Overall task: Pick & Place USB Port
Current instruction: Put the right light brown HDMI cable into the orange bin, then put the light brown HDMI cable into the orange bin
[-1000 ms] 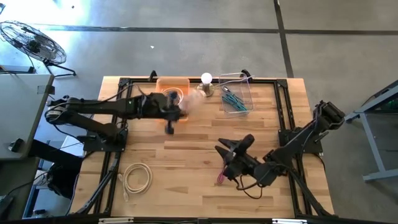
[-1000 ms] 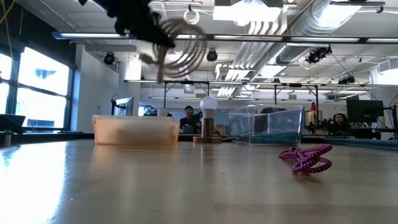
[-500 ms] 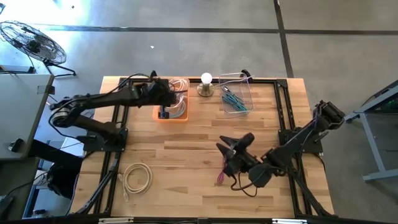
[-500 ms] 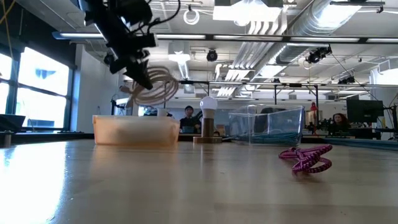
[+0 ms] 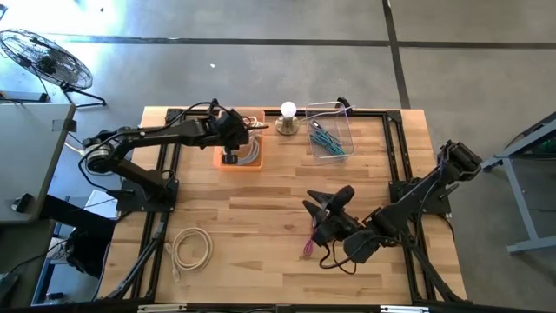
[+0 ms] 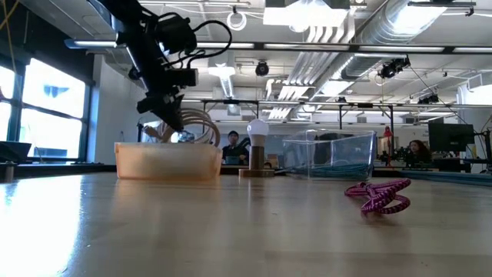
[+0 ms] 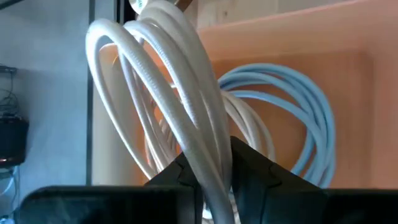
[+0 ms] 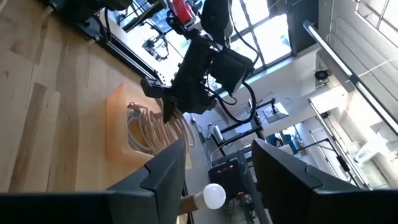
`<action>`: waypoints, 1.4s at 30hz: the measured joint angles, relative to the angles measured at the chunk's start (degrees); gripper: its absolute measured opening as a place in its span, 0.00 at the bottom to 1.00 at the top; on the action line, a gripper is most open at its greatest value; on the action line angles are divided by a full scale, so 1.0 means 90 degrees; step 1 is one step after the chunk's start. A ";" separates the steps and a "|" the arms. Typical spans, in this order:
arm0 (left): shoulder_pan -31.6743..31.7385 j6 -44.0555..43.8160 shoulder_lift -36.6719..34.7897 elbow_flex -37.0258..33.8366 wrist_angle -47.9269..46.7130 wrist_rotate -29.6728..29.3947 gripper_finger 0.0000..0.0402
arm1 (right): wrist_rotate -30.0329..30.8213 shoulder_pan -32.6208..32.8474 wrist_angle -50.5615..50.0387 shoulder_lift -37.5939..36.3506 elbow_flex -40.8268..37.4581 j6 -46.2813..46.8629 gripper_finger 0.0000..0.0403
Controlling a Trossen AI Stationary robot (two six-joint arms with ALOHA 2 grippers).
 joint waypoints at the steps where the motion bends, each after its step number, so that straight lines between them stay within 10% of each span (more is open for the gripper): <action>1: -0.0004 0.0007 -0.0002 0.0000 0.0003 -0.0060 0.16 | -0.0009 0.0000 -0.0035 0.0002 0.0000 0.0055 0.44; 22: -0.0556 0.0258 -0.0097 0.0892 -0.1729 -0.1096 0.66 | -0.0050 -0.0083 -0.0719 0.0001 0.0000 0.0776 0.44; 42: -0.3955 -0.3471 -0.0231 0.2438 -0.6318 0.1027 0.75 | -0.0286 -0.0078 -0.1560 0.0002 -0.0078 0.2025 0.44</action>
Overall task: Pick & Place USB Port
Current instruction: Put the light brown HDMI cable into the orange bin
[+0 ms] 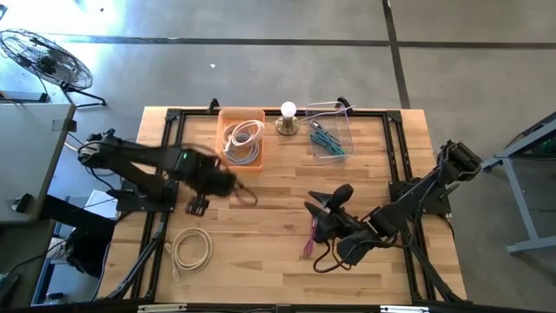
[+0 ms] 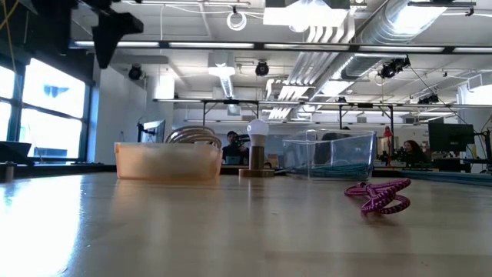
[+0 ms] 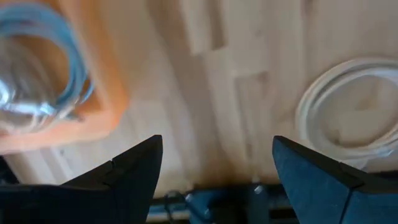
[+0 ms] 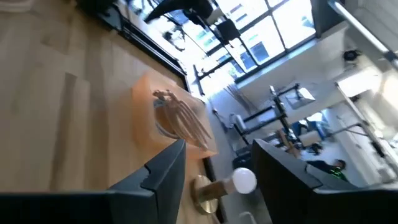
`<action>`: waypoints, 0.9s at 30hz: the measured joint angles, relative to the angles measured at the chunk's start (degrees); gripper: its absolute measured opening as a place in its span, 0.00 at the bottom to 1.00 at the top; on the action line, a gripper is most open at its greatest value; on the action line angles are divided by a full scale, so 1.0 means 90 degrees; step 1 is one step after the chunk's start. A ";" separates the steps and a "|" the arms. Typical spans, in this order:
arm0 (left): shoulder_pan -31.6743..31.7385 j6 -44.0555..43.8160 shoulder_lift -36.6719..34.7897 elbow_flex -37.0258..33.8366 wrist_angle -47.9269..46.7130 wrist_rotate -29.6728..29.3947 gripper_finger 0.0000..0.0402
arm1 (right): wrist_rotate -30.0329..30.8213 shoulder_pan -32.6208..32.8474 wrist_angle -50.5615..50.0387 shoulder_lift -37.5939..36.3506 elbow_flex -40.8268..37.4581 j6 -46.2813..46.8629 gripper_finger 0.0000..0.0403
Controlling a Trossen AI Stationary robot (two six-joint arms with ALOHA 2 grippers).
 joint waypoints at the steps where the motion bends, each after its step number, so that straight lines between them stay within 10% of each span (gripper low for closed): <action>1: -0.0268 -0.0214 0.0000 0.0000 0.0061 -0.0049 0.75 | -0.0113 0.0000 0.0001 0.0000 0.0000 0.0062 0.44; 14: -0.3022 -0.3544 0.0085 -0.1160 0.1085 -0.0085 0.75 | -0.0659 0.0147 0.0089 0.0000 0.0000 0.0514 0.44; 27: -0.3367 -0.3503 0.0080 -0.3337 0.3136 0.0479 0.75 | -0.0640 0.0219 0.0481 0.0000 0.0000 0.0332 0.44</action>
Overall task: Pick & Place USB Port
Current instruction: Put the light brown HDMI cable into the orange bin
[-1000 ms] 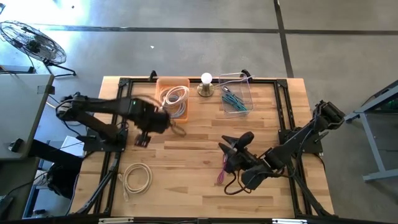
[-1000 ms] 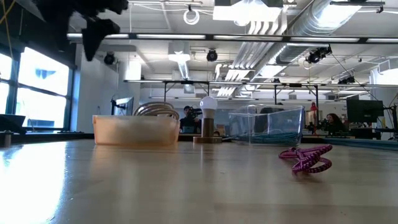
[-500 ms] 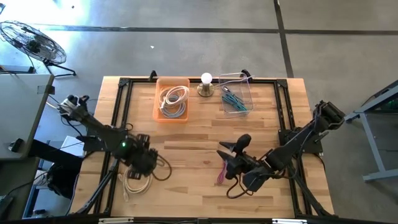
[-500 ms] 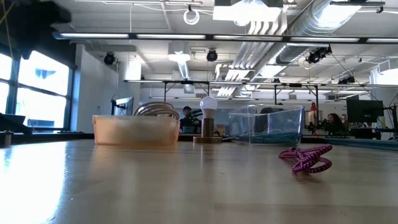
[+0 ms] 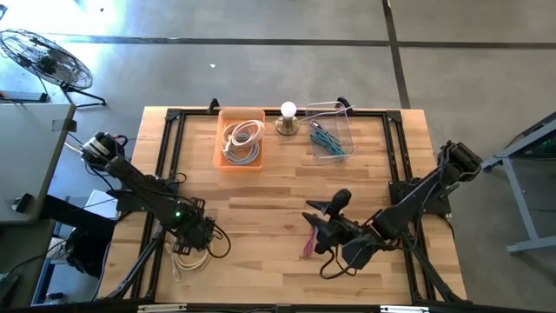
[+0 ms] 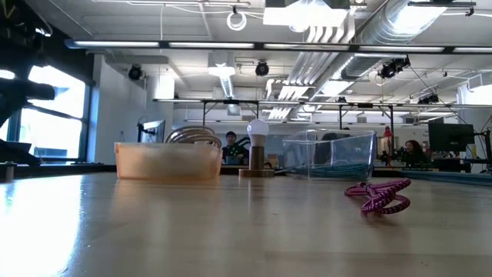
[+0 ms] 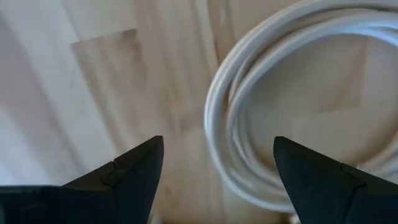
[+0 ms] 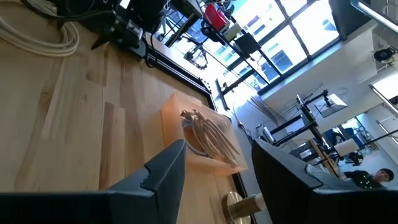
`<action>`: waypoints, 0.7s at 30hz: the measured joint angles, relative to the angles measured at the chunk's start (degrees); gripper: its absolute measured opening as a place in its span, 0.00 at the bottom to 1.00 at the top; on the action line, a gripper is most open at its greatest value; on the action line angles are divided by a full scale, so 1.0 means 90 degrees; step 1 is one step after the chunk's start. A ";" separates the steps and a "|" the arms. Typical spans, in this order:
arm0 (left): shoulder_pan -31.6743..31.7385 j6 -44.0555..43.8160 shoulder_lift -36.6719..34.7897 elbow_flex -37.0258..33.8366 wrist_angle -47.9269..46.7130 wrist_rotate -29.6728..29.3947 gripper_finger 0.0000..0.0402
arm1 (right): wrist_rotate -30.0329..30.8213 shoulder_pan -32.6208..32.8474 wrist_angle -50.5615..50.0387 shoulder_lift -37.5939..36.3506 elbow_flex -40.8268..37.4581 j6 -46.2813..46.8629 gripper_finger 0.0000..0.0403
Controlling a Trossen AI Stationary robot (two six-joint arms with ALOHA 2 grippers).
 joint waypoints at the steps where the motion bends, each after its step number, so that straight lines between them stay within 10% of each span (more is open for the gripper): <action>1: 0.0000 0.0000 0.0000 -0.0104 0.0188 0.0035 0.75 | 0.0001 0.0000 0.0014 0.0000 0.0000 -0.0008 0.44; 21: -0.0007 -0.0983 -0.0078 -0.1780 0.2961 0.0009 0.64 | -0.0351 -0.0039 0.0401 0.0000 0.0005 -0.0264 0.44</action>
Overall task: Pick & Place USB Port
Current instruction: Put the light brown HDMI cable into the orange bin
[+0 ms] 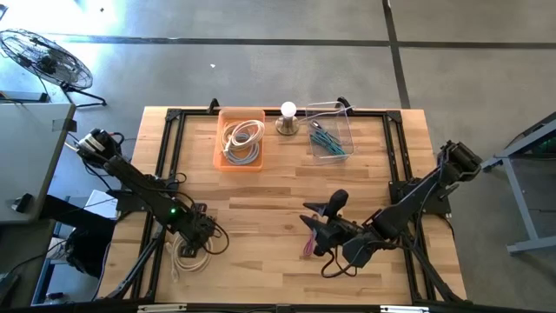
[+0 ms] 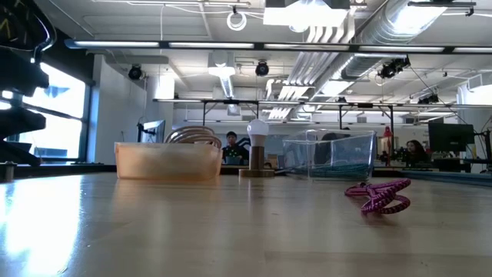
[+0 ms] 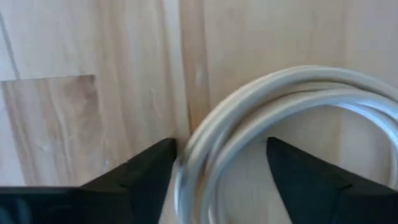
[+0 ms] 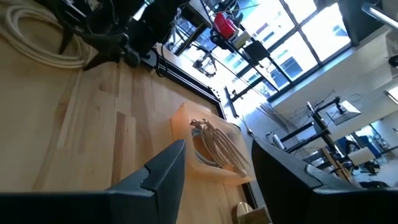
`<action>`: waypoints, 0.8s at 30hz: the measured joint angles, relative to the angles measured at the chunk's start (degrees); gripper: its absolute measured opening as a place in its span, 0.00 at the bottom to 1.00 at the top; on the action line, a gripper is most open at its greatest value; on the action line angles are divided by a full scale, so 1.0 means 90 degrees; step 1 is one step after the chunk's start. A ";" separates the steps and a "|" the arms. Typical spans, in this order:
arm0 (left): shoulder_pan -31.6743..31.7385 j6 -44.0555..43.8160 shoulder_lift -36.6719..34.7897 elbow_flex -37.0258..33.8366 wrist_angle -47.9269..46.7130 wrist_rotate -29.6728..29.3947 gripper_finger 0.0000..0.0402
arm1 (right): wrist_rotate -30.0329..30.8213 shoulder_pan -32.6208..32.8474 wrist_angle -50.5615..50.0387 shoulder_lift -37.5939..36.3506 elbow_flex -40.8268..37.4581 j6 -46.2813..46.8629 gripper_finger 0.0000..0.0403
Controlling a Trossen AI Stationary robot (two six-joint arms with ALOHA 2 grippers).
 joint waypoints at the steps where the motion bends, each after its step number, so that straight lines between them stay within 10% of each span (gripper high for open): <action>1: 0.0000 -0.0063 0.0000 -0.0022 0.0003 -0.0005 0.60 | 0.0002 0.0016 0.0002 0.0000 0.0000 -0.0012 0.44; 11: 0.0095 0.0149 -0.0112 -0.0107 0.0193 -0.0354 0.07 | 0.0125 0.0216 0.0024 0.0000 0.0000 0.0014 0.44; 24: 0.1205 0.2722 -0.0818 -0.0158 0.2033 -0.0767 0.08 | 0.0164 0.0333 0.0184 0.0000 0.0000 0.0113 0.44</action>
